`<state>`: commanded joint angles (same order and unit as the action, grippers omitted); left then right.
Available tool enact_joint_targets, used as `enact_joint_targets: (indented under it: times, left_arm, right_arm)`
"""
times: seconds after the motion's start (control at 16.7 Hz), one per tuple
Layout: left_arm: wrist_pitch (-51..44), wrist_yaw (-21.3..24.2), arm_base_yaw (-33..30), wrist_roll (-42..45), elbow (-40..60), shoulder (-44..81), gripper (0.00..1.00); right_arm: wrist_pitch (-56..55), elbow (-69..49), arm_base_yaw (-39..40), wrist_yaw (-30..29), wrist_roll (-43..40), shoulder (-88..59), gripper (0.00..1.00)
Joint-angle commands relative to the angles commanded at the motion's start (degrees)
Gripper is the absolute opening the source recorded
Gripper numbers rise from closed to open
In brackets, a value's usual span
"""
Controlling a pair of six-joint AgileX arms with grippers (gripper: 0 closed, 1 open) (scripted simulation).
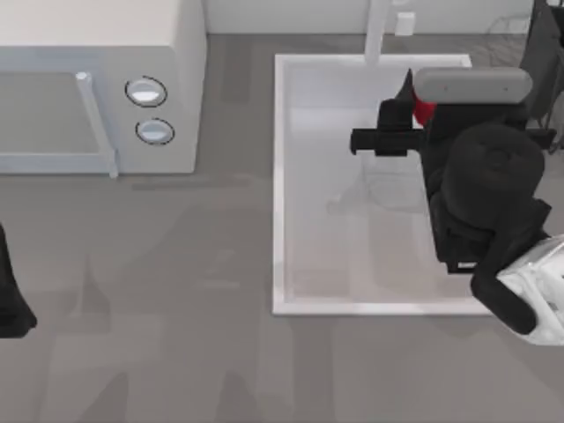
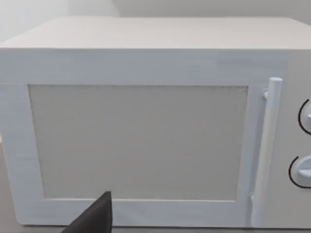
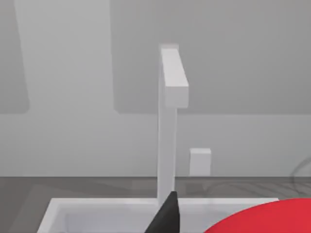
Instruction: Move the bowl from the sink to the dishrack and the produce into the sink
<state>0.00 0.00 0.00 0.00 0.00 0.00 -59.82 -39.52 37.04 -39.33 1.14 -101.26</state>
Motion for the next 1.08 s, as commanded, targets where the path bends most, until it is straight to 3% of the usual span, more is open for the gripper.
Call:
enact_joint_targets:
  times: [0.48, 0.9, 1.08]
  left_arm:
    - [0.0, 0.0, 0.0, 0.0, 0.0, 0.0, 1.0]
    - [0.0, 0.0, 0.0, 0.0, 0.0, 0.0, 1.0]
    - [0.0, 0.0, 0.0, 0.0, 0.0, 0.0, 1.0]
  right_arm:
    - [-28.3, 3.6, 0.0, -0.2, 0.1, -22.5, 0.0]
    - [-32.6, 4.6, 0.2, 0.1, -0.2, -26.6, 0.0]
    - [-32.6, 4.6, 0.2, 0.1, -0.2, -26.6, 0.23]
